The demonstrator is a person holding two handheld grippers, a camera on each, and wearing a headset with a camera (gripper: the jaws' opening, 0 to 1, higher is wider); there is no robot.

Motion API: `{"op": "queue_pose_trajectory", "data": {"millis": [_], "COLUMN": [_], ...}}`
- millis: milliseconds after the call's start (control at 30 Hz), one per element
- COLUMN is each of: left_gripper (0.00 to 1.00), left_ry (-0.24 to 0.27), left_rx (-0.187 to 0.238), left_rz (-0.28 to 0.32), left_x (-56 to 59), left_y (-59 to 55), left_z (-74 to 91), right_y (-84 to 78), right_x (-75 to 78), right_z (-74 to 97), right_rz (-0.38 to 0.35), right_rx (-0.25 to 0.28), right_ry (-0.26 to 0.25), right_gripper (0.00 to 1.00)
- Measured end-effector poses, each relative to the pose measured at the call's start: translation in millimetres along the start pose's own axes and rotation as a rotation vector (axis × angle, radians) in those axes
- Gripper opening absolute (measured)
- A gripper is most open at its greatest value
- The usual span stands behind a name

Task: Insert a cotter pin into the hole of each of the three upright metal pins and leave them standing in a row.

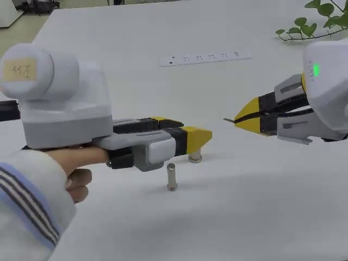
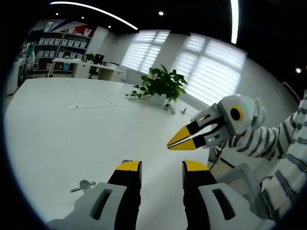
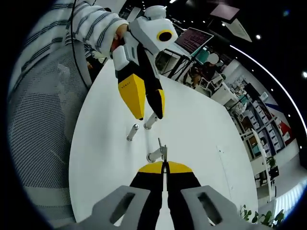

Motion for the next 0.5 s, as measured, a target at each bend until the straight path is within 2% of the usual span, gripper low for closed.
{"op": "queue_pose_trajectory", "data": {"millis": [233, 500], "left_gripper": [0.19, 0.11], "left_ry": [-0.039, -0.048], "left_rx": [-0.027, -0.046], "left_rz": [0.023, 0.012], "left_x": [6.0, 7.6], "left_y": [-1.1, -3.5], "left_z": [-7.5, -12.0], "right_y": [13.2, 28.1], "right_x": [-5.6, -13.6], "right_z": [-2.1, -5.9], "right_rz": [0.021, 0.093], "right_rx": [0.026, 0.041], "right_ry": [-0.001, 0.011], "right_gripper": [0.00, 0.00]}}
Point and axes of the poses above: the centre of the closed fingertips' face, and the gripper's own axes: z roughly backward along the fingers, x roughly to its right, y roughly out of its top, the point moved 3 cm from there along z, roughly backward along the fingers, and after that the axes turned 8 degrees about z, right-handed, at the moved point
